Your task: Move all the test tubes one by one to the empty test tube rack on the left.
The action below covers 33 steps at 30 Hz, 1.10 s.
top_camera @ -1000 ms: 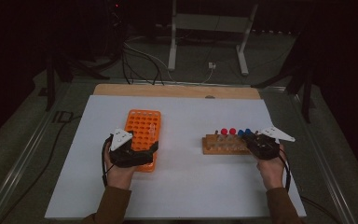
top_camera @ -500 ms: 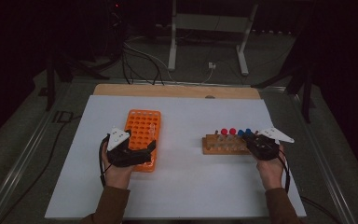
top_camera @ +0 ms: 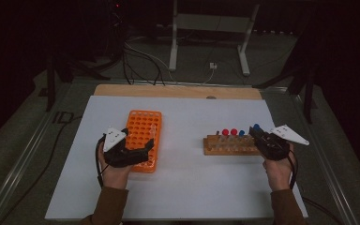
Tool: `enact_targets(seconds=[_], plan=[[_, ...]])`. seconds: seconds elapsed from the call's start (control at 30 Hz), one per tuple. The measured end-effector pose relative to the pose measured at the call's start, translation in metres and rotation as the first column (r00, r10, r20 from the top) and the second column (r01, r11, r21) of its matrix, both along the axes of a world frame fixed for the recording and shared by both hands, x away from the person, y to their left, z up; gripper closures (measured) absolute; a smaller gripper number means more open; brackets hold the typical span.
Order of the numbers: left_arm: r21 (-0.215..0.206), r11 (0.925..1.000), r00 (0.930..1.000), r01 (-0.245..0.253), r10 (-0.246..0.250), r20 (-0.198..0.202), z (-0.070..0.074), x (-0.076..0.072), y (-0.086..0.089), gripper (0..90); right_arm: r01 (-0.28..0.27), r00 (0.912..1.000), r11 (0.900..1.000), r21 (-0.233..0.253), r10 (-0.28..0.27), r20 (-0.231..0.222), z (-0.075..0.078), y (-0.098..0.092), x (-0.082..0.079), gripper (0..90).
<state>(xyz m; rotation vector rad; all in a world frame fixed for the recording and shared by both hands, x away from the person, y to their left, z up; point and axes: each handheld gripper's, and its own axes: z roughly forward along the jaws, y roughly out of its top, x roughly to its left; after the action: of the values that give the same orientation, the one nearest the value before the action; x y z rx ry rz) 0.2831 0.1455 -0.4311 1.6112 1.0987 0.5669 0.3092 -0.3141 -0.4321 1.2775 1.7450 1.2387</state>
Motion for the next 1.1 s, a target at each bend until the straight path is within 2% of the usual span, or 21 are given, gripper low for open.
enact_targets(seconds=[0.17,0.3,0.5,0.7,0.8,0.93,1.07,1.1], plan=[[0.016,0.9999,1.0000,0.003,-0.003,0.006,0.000,0.000,-0.002,0.5,0.001,0.9985,1.000,-0.002,-0.001,0.055,0.016,-0.003,-0.008,77.0],[0.016,0.9999,0.9999,0.002,-0.002,0.010,0.001,-0.001,-0.002,0.5,-0.027,0.9966,1.000,-0.002,0.027,0.078,0.028,0.000,-0.014,77.0],[0.027,0.9996,0.9997,0.013,-0.013,0.018,0.001,-0.003,-0.007,0.5,-0.100,0.9918,0.995,-0.002,0.100,0.079,0.037,0.015,-0.021,76.9],[0.068,0.9960,0.9973,0.058,-0.061,0.041,0.003,-0.005,-0.021,0.5,-0.158,0.9858,0.987,-0.010,0.158,0.056,0.037,0.032,-0.022,76.8],[0.084,0.9918,0.9931,0.096,-0.101,0.058,0.007,-0.006,-0.029,0.5,-0.181,0.9827,0.984,0.003,0.181,0.041,0.036,0.036,-0.022,76.8],[0.113,0.9805,0.9809,0.161,-0.171,0.092,0.009,-0.005,-0.046,0.5,-0.211,0.9772,0.977,0.020,0.211,0.022,0.034,0.044,-0.022,76.8],[0.118,0.9676,0.9705,0.223,-0.232,0.065,0.007,0.000,-0.065,0.9,-0.244,0.9697,0.970,0.015,0.244,0.005,0.032,0.054,-0.023,76.8],[0.115,0.9624,0.9653,0.246,-0.254,0.060,0.006,0.001,-0.070,1.7,-0.255,0.9671,0.967,0.008,0.255,0.001,0.031,0.057,-0.024,76.7]])
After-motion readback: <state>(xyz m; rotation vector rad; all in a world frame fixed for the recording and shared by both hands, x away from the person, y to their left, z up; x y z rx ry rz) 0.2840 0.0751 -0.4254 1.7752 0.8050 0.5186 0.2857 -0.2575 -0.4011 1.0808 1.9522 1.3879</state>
